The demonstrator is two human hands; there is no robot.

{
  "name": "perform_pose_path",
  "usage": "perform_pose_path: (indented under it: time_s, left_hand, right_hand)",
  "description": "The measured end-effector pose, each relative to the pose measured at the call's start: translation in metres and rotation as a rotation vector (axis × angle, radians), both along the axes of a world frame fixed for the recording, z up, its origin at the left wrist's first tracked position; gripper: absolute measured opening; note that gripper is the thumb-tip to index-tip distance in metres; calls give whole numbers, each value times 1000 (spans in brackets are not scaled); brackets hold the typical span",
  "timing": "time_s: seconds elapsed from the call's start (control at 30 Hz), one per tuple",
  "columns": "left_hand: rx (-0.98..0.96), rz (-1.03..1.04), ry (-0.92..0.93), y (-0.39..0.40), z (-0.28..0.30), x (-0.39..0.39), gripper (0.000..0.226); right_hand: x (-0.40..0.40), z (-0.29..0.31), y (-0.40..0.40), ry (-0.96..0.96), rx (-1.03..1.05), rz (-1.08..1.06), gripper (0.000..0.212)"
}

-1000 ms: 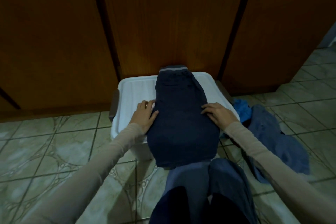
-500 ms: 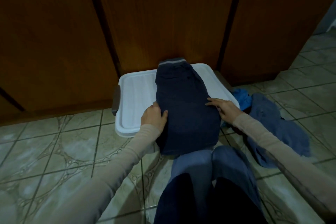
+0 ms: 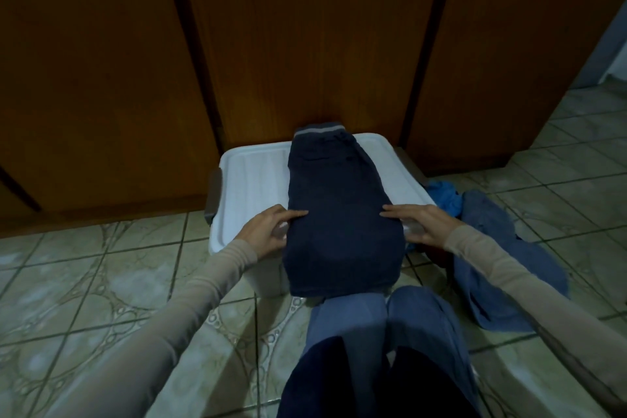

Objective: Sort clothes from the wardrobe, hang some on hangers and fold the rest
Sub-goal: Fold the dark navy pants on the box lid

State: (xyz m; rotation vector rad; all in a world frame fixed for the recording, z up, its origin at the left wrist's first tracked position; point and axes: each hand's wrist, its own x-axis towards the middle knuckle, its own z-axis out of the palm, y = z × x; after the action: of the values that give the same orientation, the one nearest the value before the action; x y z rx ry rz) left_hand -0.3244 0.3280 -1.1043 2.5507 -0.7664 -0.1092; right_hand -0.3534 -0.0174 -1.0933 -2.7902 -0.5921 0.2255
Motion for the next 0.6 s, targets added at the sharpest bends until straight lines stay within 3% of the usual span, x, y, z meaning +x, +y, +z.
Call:
perform_pose_path:
  time_s: [0.13,0.23,0.33,0.43,0.5,0.6]
  left_hand:
    - [271,-39,-202,0,-11,-1,71]
    - [248,-19,-378,3,-26,-5,62]
    - [196,25,-458,-2,-28,-4,50]
    - [168,149,-177,-13,-15,6,24]
    - [103,323,60,-24,-3,16,15]
    - [-285,600,468,-38,19,27,52]
  right_hand:
    - [3,-6,-1,-114,-34,34,61]
    - [2,-5,3,-136,-32,41,54]
    - [3,-6,8,-110,1,-105,44]
    - [14,-7,17,-30,0,-384,30]
    - [20,-4,30,0,167,-564,32]
    - [26,2,47,89,400,-672,50]
